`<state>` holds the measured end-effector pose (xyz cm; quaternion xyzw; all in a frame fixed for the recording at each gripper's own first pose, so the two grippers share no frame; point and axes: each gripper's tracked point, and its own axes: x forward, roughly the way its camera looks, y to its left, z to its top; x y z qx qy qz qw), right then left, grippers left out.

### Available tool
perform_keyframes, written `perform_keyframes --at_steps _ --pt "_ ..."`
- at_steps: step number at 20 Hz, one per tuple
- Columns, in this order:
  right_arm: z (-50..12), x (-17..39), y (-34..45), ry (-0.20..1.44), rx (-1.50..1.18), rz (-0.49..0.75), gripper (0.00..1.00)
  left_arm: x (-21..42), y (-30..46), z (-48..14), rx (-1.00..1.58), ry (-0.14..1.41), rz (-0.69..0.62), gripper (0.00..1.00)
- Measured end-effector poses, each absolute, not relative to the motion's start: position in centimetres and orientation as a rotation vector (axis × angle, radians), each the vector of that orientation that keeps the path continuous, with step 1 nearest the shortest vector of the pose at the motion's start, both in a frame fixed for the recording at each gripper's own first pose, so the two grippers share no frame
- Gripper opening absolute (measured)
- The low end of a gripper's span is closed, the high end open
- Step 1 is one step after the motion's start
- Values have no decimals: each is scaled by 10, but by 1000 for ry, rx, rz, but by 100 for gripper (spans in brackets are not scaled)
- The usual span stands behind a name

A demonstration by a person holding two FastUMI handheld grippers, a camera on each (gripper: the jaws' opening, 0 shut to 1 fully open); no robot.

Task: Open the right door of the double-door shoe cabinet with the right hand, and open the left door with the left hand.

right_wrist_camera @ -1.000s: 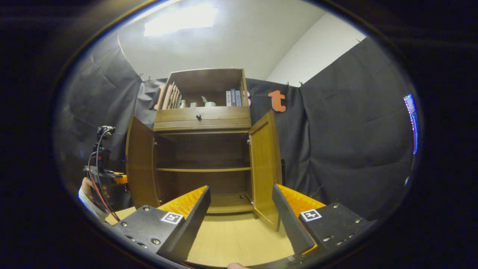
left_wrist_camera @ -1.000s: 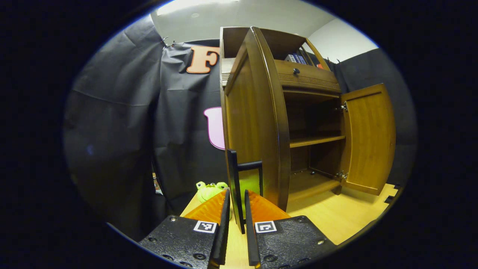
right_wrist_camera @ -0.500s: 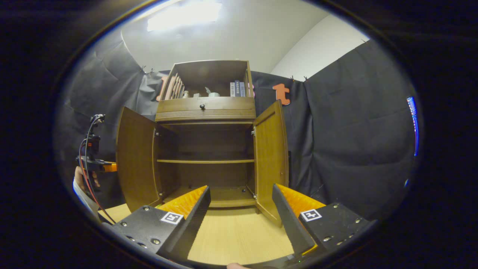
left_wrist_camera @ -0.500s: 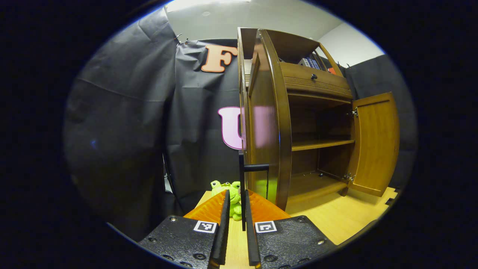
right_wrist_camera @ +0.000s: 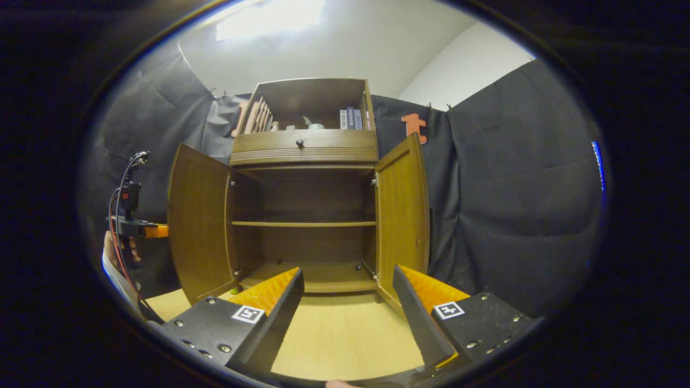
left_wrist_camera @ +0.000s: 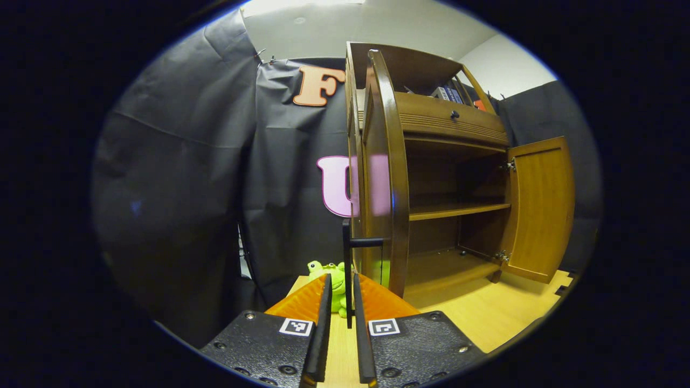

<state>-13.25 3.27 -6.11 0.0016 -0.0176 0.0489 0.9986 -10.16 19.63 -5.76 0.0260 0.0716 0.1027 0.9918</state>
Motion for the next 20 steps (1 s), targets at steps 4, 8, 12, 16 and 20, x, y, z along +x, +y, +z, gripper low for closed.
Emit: perform_keyframes --at_steps 4,8,12,16,20 --pt "-73 -126 35 -6 -3 96 98 -114 199 -53 25 140 229 43" --pt "-79 -122 39 5 -4 101 98 -137 213 -49 16 140 328 79" --pt "-80 -118 35 3 2 84 98 -151 216 -42 42 148 381 89" --pt "-81 -115 28 0 -14 69 98 -150 201 -25 47 130 358 94" --pt "-69 -108 18 -1 -5 53 94 -147 162 -16 21 128 310 90"
